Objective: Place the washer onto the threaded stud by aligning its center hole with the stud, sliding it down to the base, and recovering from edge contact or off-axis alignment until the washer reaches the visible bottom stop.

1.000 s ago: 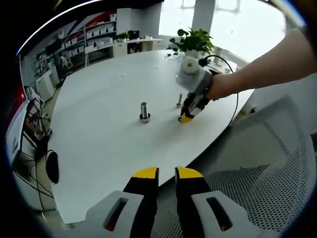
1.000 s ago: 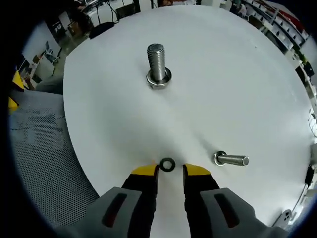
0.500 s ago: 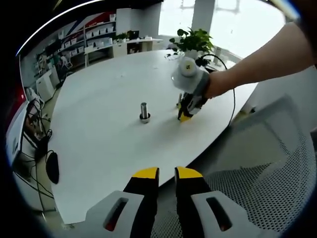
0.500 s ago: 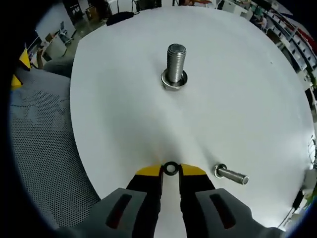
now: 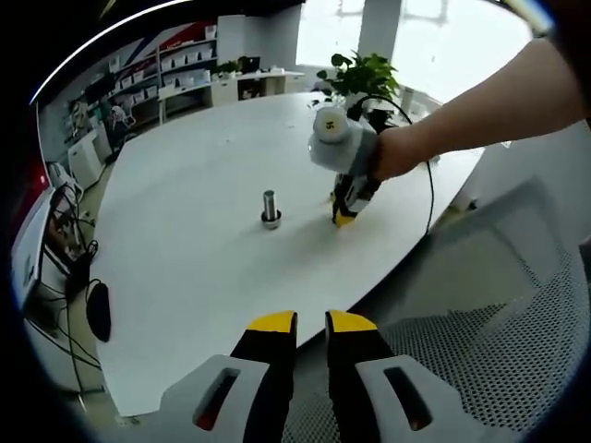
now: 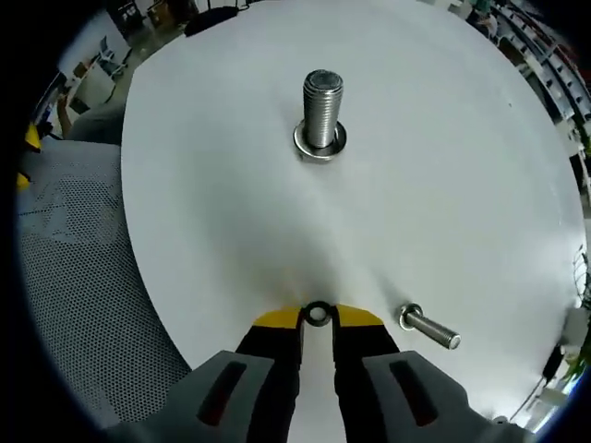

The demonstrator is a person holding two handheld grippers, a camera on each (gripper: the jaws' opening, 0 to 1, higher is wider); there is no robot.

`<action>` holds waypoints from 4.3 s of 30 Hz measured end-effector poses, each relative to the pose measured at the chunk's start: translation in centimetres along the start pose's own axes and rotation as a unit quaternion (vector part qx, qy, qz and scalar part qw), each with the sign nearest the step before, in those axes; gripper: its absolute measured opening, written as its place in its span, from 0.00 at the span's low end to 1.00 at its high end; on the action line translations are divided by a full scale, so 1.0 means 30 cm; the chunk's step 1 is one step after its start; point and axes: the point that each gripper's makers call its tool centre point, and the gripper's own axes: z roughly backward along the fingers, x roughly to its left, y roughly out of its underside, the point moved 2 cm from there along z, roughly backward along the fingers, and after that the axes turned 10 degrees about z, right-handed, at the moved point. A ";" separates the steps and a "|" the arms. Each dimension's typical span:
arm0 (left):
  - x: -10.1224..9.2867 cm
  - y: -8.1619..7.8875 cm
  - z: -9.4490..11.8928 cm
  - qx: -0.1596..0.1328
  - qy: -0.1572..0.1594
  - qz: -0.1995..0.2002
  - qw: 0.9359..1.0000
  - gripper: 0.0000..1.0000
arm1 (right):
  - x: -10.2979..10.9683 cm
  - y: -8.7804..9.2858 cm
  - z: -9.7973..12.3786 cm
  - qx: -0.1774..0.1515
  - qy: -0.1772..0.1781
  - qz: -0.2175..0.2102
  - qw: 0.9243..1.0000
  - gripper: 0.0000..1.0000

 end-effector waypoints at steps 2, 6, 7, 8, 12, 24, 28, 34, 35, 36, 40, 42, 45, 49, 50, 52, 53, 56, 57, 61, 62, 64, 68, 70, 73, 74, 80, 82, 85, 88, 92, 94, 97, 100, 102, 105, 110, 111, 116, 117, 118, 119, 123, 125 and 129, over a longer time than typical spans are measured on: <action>0.000 0.000 0.001 0.000 0.000 0.000 1.000 0.10 | -0.003 0.002 -0.003 -0.007 0.001 -0.006 1.000 0.13; 0.003 -0.002 0.001 -0.002 -0.002 0.002 1.000 0.10 | -0.001 0.001 -0.004 -0.016 0.009 -0.010 1.000 0.13; 0.003 -0.001 0.001 -0.002 -0.002 0.002 1.000 0.10 | -0.001 0.002 -0.004 -0.019 0.010 -0.010 1.000 0.13; 0.004 -0.001 0.001 -0.001 -0.003 0.002 1.000 0.10 | -0.002 0.003 -0.004 -0.022 0.011 -0.011 1.000 0.13; 0.005 -0.001 0.001 -0.001 -0.004 0.003 1.000 0.10 | -0.007 0.010 -0.001 -0.038 0.003 -0.037 0.999 0.13; 0.009 -0.017 0.009 -0.016 -0.005 0.003 1.000 0.10 | -0.088 0.086 0.076 -0.051 0.025 -0.086 0.995 0.13; 0.006 0.003 -0.003 0.004 -0.005 0.001 1.000 0.10 | -0.134 0.121 0.102 -0.064 0.037 -0.116 0.990 0.13; 0.008 0.000 0.000 0.001 -0.006 0.003 1.000 0.10 | -0.187 0.145 0.146 -0.086 0.058 -0.137 0.985 0.13; 0.007 0.003 -0.001 0.003 -0.006 0.002 1.000 0.10 | -0.189 0.145 0.151 -0.089 0.059 -0.138 0.985 0.13; 0.007 0.003 -0.001 0.004 -0.006 0.003 1.000 0.10 | -0.194 0.143 0.157 -0.091 0.062 -0.136 0.985 0.13; 0.007 0.003 -0.001 0.004 -0.006 0.003 1.000 0.10 | -0.195 0.133 0.175 -0.098 0.064 -0.127 0.985 0.13; 0.006 0.004 -0.002 0.005 -0.005 0.002 1.000 0.10 | -0.192 0.107 0.191 -0.123 0.062 -0.131 0.982 0.13; 0.006 0.004 -0.001 0.004 -0.004 0.003 1.000 0.10 | -0.186 0.094 0.206 -0.127 0.071 -0.111 0.983 0.13; 0.006 0.002 0.000 0.002 -0.004 0.003 1.000 0.10 | -0.183 0.081 0.213 -0.125 0.080 -0.086 0.985 0.13; 0.006 0.001 0.000 0.002 -0.004 0.002 1.000 0.10 | -0.179 0.077 0.218 -0.126 0.080 -0.085 0.985 0.13; 0.006 0.001 0.000 0.001 -0.003 0.002 1.000 0.10 | -0.185 0.066 0.229 -0.132 0.086 -0.083 0.984 0.13; 0.005 0.000 0.000 0.001 -0.003 0.002 1.000 0.10 | -0.190 0.060 0.233 -0.138 0.091 -0.082 0.983 0.13; 0.004 -0.002 0.002 -0.001 -0.003 0.002 1.000 0.10 | -0.199 0.045 0.237 -0.142 0.099 -0.070 0.982 0.13; 0.004 -0.003 0.002 -0.002 -0.002 0.003 1.000 0.10 | -0.202 0.041 0.236 -0.141 0.099 -0.068 0.983 0.13; 0.002 -0.011 0.004 -0.010 0.000 0.008 1.000 0.11 | -0.208 0.035 0.226 -0.134 0.098 -0.062 0.984 0.13; 0.002 -0.012 0.005 -0.011 0.001 0.008 1.000 0.12 | -0.211 0.034 0.226 -0.134 0.100 -0.060 0.984 0.13; 0.001 -0.013 0.005 -0.012 0.002 0.009 1.000 0.12 | -0.213 0.033 0.216 -0.131 0.095 -0.062 0.985 0.13; 0.001 -0.015 0.005 -0.014 0.002 0.010 1.000 0.12 | -0.216 0.034 0.203 -0.125 0.092 -0.058 0.986 0.13; 0.001 -0.015 0.004 -0.014 0.002 0.012 1.000 0.12 | -0.215 0.035 0.199 -0.122 0.090 -0.057 0.987 0.13; 0.001 -0.008 0.001 -0.008 0.002 0.009 1.000 0.12 | -0.220 0.031 0.196 -0.123 0.090 -0.057 0.987 0.13; 0.001 -0.008 0.001 -0.008 0.002 0.008 1.000 0.12 | -0.222 0.030 0.194 -0.123 0.090 -0.057 0.987 0.13; 0.001 -0.007 0.001 -0.007 0.001 0.006 1.000 0.12 | -0.227 0.018 0.192 -0.121 0.089 -0.054 0.987 0.13; 0.000 -0.008 0.002 -0.007 0.001 0.006 1.000 0.12 | -0.228 0.017 0.192 -0.121 0.089 -0.052 0.987 0.13; -0.001 -0.007 0.001 -0.007 0.002 0.005 1.000 0.12 | -0.229 0.019 0.192 -0.116 0.089 -0.049 0.988 0.13; -0.002 -0.008 0.001 -0.007 0.002 0.004 1.000 0.11 | -0.223 0.023 0.191 -0.111 0.085 -0.046 0.989 0.13; -0.002 -0.008 0.001 -0.007 0.003 0.004 1.000 0.11 | -0.225 0.016 0.193 -0.112 0.083 -0.042 0.989 0.13; -0.002 -0.007 0.000 -0.006 0.003 0.004 1.000 0.11 | -0.231 0.014 0.190 -0.110 0.083 -0.042 0.990 0.13; -0.002 -0.006 0.001 -0.005 0.002 0.004 1.000 0.11 | -0.228 0.012 0.191 -0.103 0.080 -0.040 0.991 0.13; -0.001 -0.006 0.001 -0.005 0.001 0.005 1.000 0.11 | -0.220 0.018 0.186 -0.097 0.081 -0.026 0.992 0.13; -0.001 -0.006 0.001 -0.005 0.001 0.004 1.000 0.11 | -0.212 0.024 0.182 -0.091 0.080 -0.011 0.993 0.13; -0.001 -0.005 0.000 -0.004 0.001 0.004 1.000 0.11 | -0.211 0.030 0.170 -0.081 0.077 0.001 0.994 0.13; -0.001 -0.003 -0.001 -0.002 0.001 0.004 1.000 0.11 | -0.228 0.022 0.152 -0.079 0.067 -0.011 0.995 0.13; -0.001 -0.002 -0.001 -0.002 0.001 0.004 1.000 0.11 | -0.227 0.018 0.148 -0.080 0.065 -0.009 0.995 0.08; -0.001 0.000 -0.002 0.001 0.001 0.004 1.000 0.11 | -0.230 0.034 0.117 -0.052 0.051 -0.011 0.997 0.03; 0.000 0.000 -0.002 0.001 0.001 0.004 1.000 0.11 | -0.235 0.036 0.110 -0.055 0.056 -0.006 0.997 0.03; 0.000 0.001 -0.002 0.001 0.001 0.004 1.000 0.11 | -0.231 0.036 0.112 -0.059 0.056 -0.008 0.997 0.03; 0.001 0.001 -0.002 0.001 0.000 0.005 1.000 0.11 | -0.222 0.025 0.115 -0.074 0.050 -0.021 0.996 0.04; 0.002 0.000 -0.002 0.000 -0.001 0.006 1.000 0.11 | -0.216 0.028 0.113 -0.077 0.057 -0.006 0.995 0.06; 0.001 0.001 -0.002 0.001 0.000 0.005 1.000 0.11 | -0.225 0.035 0.107 -0.070 0.065 0.013 0.995 0.09; 0.000 0.003 -0.003 0.003 0.000 0.004 1.000 0.11 | -0.240 0.041 0.114 -0.074 0.064 0.005 0.995 0.12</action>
